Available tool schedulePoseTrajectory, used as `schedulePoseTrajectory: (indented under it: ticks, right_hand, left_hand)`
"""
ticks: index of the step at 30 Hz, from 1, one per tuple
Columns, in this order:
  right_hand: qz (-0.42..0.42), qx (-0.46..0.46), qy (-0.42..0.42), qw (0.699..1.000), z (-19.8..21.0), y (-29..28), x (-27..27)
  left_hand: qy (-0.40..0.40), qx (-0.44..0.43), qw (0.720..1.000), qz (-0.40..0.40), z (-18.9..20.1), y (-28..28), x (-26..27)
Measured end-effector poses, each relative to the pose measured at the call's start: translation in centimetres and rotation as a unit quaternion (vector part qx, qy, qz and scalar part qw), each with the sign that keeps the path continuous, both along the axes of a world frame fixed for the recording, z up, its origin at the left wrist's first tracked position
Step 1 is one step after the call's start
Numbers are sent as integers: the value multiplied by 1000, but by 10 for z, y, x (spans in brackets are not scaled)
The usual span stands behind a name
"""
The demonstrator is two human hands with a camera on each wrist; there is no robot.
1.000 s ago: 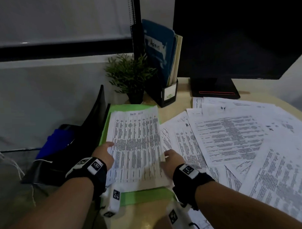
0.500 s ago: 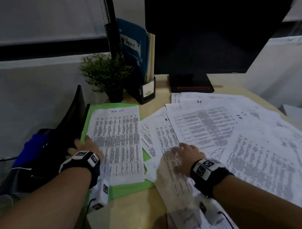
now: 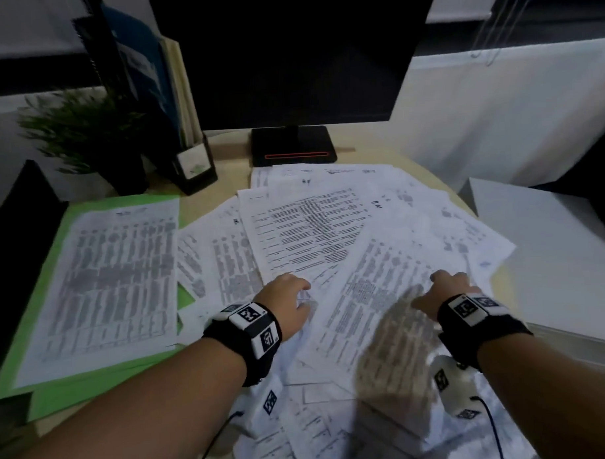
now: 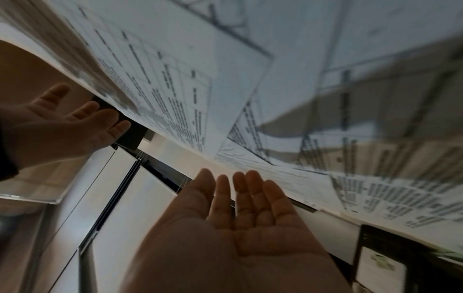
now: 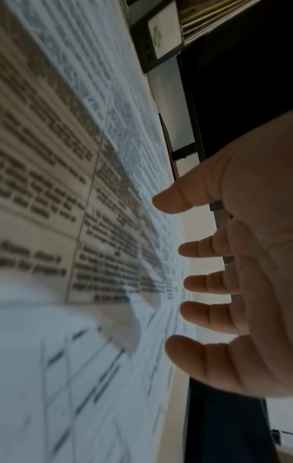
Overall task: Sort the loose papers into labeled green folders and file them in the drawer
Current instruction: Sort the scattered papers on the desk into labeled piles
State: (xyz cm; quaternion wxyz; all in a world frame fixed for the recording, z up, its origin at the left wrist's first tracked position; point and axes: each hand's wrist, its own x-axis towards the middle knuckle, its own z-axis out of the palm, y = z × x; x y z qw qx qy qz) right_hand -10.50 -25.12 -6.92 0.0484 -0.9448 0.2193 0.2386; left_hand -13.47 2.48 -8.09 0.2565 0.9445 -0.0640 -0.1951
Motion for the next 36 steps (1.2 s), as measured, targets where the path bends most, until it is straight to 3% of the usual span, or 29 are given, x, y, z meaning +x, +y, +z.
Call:
schedulePoseTrajectory:
  ticks: [4,8,13,19,23,26,28,31,33,36]
  right_hand:
    - [-13,59,10,998,-11,-20,-7]
    - [-27,85,-11,996,-19,-29,-8]
    - [-118,155,-22,981,-22,-38,-3]
    - [-163,245,-84,952,-18,-59,8]
    - [-55,278,-161,945,-13,-55,4]
    - [-8,363,-199,910,-9,-39,-5]
    - [-16,421,-195,886,-6,-31,-9]
    - [-56,465,-182,865,-5,-25,-11]
    - [-76,465,-185,863,-5,-25,-10]
    - [-102,448,-148,876,-11,-30,-5]
  left_hand:
    - [18,37,999,3,0,-34,12]
    - [43,136,990,16,-2,-65,16]
    - [70,190,978,46,-5,-81,18]
    - [94,136,982,96,-9,-87,14]
    - [71,116,984,113,-4,-86,8]
    - [5,92,977,192,0,-78,10]
    - [-7,75,965,253,3,-70,14]
    - [35,-81,941,327,3,-60,20]
    - [43,-125,940,314,2,-55,18]
    - [37,-115,950,287,1,-50,15]
